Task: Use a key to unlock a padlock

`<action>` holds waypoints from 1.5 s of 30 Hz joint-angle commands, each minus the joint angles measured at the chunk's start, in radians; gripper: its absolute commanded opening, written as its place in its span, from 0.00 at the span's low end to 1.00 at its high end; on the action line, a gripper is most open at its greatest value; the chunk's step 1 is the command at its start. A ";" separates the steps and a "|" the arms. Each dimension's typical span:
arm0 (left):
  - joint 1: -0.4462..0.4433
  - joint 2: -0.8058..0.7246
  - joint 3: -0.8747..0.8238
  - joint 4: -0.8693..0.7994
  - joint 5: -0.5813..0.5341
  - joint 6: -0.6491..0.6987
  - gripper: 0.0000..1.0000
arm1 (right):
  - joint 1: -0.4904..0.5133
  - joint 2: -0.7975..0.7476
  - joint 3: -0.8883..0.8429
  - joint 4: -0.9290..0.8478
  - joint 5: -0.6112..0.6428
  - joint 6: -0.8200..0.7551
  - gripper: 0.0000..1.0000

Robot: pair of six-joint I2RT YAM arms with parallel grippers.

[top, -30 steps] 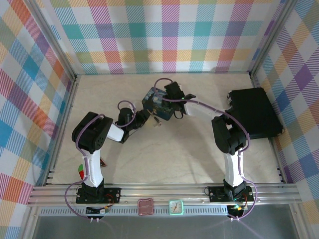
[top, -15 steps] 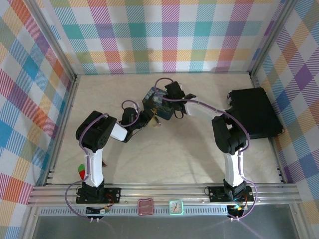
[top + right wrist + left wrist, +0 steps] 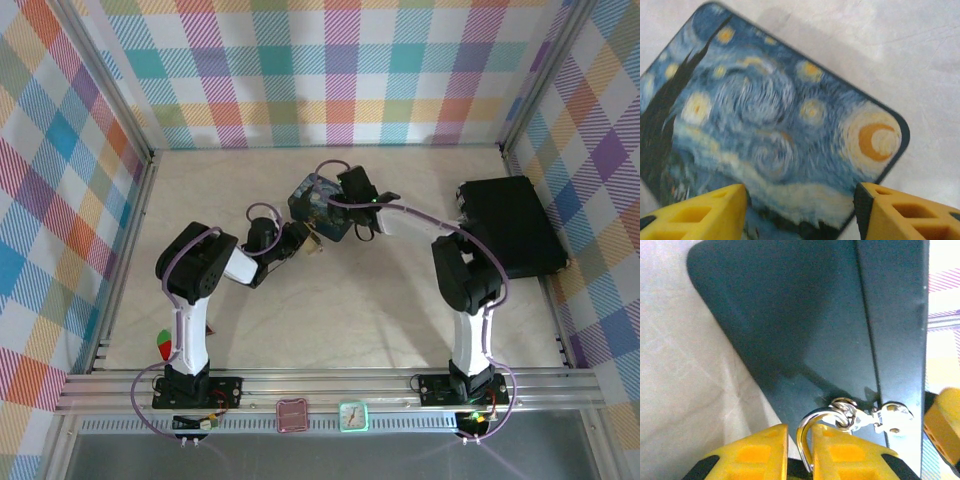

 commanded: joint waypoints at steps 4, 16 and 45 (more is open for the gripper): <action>0.039 -0.166 -0.052 -0.103 0.027 0.017 0.38 | 0.003 -0.227 -0.080 -0.087 -0.195 -0.178 0.62; 0.222 -0.175 0.221 -0.302 0.128 0.135 0.51 | 0.140 -0.133 -0.174 -0.013 -0.308 -0.096 0.63; 0.165 0.168 0.456 -0.231 0.272 0.087 0.46 | 0.145 0.147 -0.066 0.172 -0.086 -0.117 0.20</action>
